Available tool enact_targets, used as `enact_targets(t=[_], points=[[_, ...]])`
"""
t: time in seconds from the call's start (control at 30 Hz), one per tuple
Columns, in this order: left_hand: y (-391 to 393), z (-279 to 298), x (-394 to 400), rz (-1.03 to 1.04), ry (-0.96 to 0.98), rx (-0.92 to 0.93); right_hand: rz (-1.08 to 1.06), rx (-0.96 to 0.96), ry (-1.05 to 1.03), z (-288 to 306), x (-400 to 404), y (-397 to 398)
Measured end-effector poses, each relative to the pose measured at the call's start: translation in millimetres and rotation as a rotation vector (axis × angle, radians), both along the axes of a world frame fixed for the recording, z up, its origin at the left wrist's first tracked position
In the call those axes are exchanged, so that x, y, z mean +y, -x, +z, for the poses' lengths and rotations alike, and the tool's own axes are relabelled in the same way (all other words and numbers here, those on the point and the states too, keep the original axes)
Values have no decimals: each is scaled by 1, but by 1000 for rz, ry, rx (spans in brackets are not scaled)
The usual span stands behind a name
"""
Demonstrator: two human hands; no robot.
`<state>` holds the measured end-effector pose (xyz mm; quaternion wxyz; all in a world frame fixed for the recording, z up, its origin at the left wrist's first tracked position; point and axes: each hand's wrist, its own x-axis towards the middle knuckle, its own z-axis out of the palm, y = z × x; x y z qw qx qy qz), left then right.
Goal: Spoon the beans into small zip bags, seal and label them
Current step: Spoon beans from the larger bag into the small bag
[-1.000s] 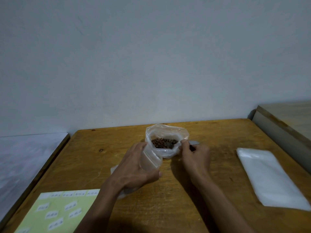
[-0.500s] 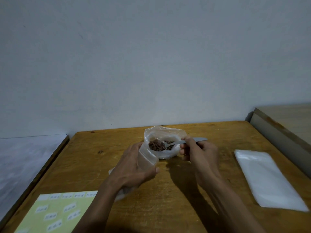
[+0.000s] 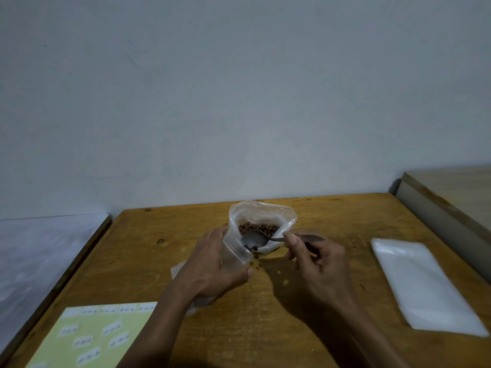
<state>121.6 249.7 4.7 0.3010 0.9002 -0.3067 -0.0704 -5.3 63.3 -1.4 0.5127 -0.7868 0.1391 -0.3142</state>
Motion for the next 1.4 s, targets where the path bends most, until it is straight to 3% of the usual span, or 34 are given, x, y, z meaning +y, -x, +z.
enact_targets(t=[0.3,0.47,0.6,0.73,0.9,1.03,1.23,1.4], points=[[0,-3,0,7,27,-4,-197,6,194,-8,1,-35],[1,-2,-2,2,18,5,-295,184,-152,-16,10,-54],[2,-2,-2,1,20,10,-348,175,-470,-10,13,-57],[1,-3,-2,4,14,14,-314,104,-633,5,6,-47],[0,-2,-3,14,9,25,-192,37,-689,15,2,-28],[-2,-2,-3,17,22,36,-93,26,-601,15,3,-16],[-1,-2,-6,17,19,37,-50,38,-216,9,4,-4],[-2,-4,-5,14,39,22,-106,-31,-124,7,0,-5]])
